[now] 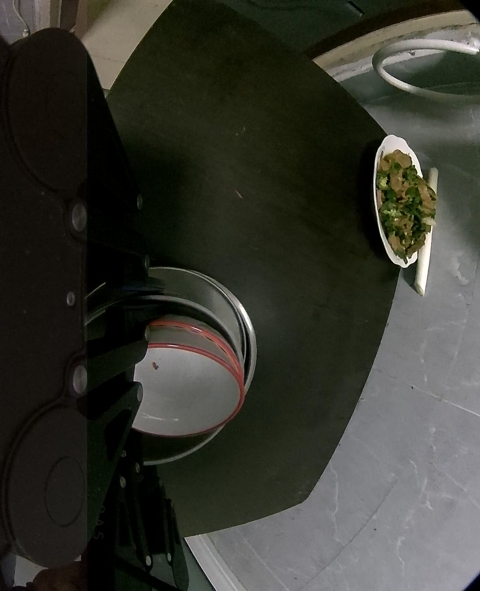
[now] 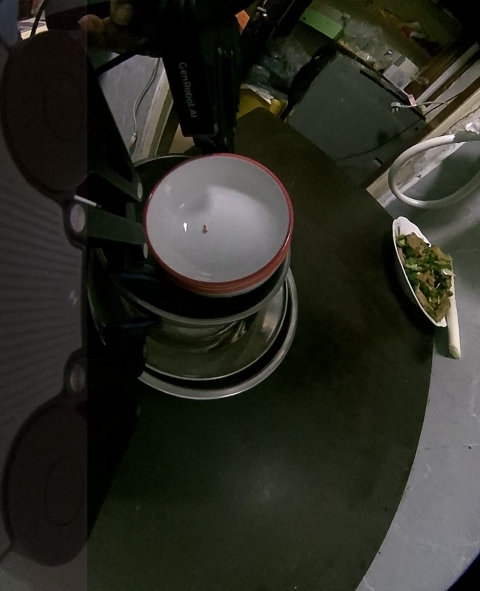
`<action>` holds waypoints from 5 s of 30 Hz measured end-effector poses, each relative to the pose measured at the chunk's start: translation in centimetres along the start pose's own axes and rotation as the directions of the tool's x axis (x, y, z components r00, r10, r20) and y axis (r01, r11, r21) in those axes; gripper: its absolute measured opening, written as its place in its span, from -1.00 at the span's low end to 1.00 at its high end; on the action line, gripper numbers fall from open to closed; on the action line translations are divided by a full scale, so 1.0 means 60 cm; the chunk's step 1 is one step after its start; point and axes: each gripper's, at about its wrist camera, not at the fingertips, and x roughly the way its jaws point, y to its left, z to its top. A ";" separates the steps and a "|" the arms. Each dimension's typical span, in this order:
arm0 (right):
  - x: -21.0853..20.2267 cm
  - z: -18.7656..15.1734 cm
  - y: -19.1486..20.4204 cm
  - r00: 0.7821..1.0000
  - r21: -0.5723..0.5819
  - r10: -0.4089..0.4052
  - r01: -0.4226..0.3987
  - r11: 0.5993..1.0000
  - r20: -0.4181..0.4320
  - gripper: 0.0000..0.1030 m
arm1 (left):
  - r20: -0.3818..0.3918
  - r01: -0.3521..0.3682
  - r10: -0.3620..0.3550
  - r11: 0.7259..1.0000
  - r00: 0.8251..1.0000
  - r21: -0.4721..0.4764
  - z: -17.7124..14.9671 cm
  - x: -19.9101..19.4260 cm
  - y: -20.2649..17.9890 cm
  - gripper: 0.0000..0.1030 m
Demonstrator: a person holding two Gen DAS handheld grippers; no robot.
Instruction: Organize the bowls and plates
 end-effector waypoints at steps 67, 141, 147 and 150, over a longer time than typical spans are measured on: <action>0.009 -0.006 -0.002 0.997 0.041 -0.063 0.061 0.997 0.037 -0.57 | -0.014 0.052 -0.052 0.998 0.999 0.030 0.004 0.033 0.013 -0.79; -0.210 -0.316 -0.014 0.851 -0.033 -0.170 0.214 0.976 0.497 1.00 | 0.452 -0.146 0.179 0.983 0.874 -0.108 -0.318 -0.168 -0.124 0.98; -0.223 -0.353 -0.017 0.848 -0.041 -0.188 0.239 0.970 0.495 1.00 | 0.448 -0.151 0.185 0.982 0.875 -0.111 -0.337 -0.178 -0.136 0.98; -0.224 -0.362 -0.019 0.851 -0.042 -0.192 0.243 0.969 0.489 1.00 | 0.448 -0.155 0.185 0.983 0.875 -0.103 -0.340 -0.179 -0.138 0.98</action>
